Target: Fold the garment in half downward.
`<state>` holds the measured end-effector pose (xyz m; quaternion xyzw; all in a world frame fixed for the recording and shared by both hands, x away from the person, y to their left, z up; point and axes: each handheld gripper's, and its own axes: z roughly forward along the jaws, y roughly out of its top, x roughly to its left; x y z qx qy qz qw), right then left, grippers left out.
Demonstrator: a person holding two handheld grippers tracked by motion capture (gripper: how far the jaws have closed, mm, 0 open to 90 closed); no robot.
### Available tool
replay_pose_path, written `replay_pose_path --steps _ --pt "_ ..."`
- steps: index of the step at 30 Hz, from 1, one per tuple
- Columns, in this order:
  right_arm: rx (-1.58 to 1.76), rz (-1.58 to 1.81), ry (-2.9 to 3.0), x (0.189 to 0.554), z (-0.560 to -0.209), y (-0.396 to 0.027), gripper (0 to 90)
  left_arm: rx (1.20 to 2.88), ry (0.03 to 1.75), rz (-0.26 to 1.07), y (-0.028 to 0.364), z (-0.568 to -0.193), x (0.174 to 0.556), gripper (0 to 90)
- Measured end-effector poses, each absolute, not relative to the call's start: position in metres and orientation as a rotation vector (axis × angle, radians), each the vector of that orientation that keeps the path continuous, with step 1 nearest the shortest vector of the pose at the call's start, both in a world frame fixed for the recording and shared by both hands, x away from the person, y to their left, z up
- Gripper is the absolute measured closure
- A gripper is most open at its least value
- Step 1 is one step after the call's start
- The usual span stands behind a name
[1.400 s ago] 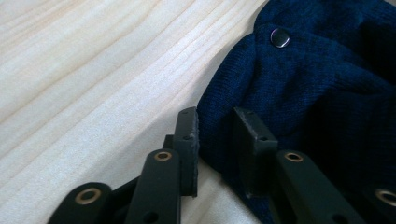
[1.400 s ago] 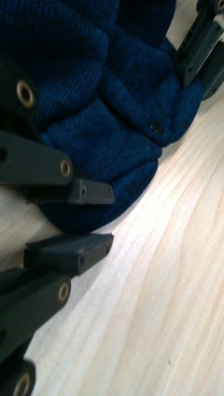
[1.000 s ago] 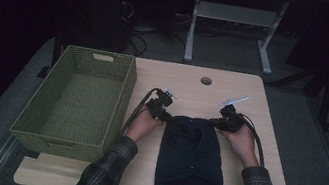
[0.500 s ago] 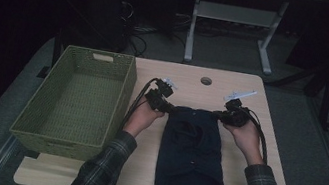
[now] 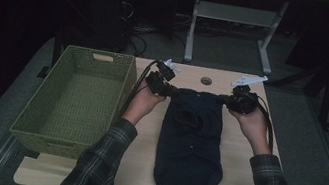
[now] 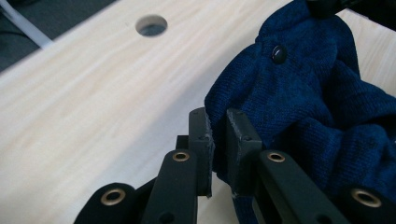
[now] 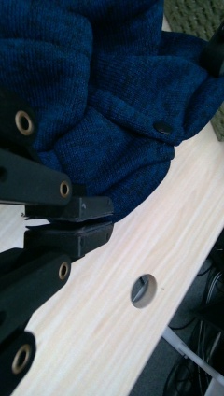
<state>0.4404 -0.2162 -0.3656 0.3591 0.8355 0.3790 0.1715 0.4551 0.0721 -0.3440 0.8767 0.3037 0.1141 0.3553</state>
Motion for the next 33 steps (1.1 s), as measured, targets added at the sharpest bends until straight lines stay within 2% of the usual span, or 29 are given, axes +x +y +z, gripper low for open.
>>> replay_pose_path --steps 8,23,33 --pt "0.963 1.103 2.266 0.438 -0.336 -0.212 86.1 2.234 0.759 0.391 0.072 -0.320 0.450 81.5" --pt "0.891 1.163 2.244 0.379 -0.367 -0.212 85.2 2.217 0.645 0.379 0.078 -0.342 0.389 80.4" --pt "0.866 1.190 2.311 0.352 -0.378 -0.214 84.8 2.213 0.648 0.270 0.088 -0.355 0.369 79.7"
